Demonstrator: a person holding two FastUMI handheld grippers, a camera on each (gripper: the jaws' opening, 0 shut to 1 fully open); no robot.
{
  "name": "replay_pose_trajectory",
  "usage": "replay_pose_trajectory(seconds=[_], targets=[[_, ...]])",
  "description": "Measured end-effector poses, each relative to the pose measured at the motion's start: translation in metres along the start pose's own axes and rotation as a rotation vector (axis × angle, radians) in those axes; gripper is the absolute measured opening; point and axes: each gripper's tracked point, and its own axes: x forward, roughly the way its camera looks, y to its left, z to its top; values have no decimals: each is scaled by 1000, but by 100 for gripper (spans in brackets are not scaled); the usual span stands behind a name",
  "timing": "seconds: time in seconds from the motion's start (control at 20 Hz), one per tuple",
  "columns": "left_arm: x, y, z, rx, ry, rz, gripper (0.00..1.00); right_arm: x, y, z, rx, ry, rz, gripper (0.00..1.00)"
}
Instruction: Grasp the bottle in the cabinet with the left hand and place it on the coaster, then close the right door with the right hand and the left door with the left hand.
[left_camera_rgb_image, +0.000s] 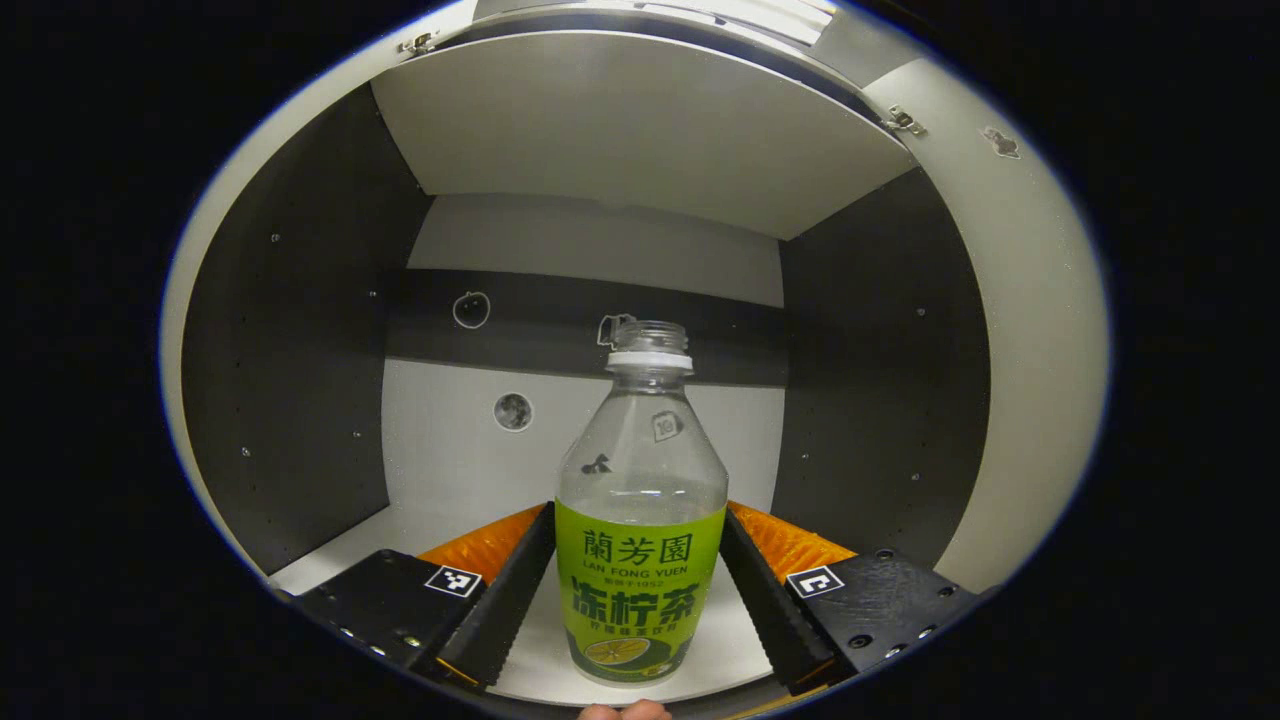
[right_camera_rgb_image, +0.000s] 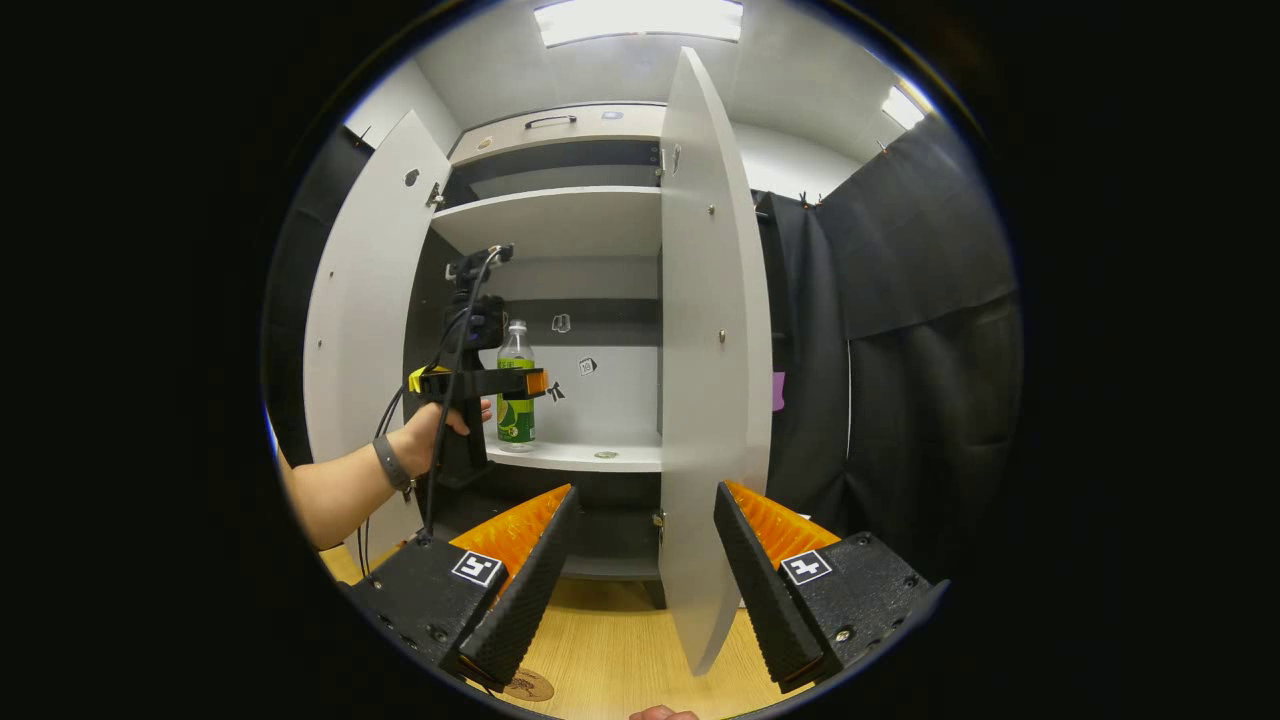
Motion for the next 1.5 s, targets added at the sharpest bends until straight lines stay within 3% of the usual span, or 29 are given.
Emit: replay_pose_trajectory(seconds=[0.15,0.2,0.25,0.3,0.55,0.75,0.85,1.15,1.25,1.5], targets=[[4,4,-1,8,2,16,92,3,2,1,1,2,10,83],[4,5,-1,8,2,17,78,3,2,0,-1,3,12,83],[1,5,1,-1,1,10,81,3,3,0,0,4,14,83],[-1,5,4,-20,-8,5,75,3,2,0,0,5,15,83],[-34,9,24,-58,-44,-18,73,3,4,0,-1,8,31,83],[-77,5,43,-6,-91,-54,76,0,13,-2,8,17,61,83],[-102,3,43,7,-93,-78,72,-1,20,-2,9,21,83,83],[-166,-13,12,20,-70,-103,72,-12,35,2,-2,20,122,83],[-184,-19,-5,17,-66,-102,76,-17,37,7,-9,9,128,83],[-221,-42,-63,7,-31,-111,72,-32,33,14,-28,2,134,83]])
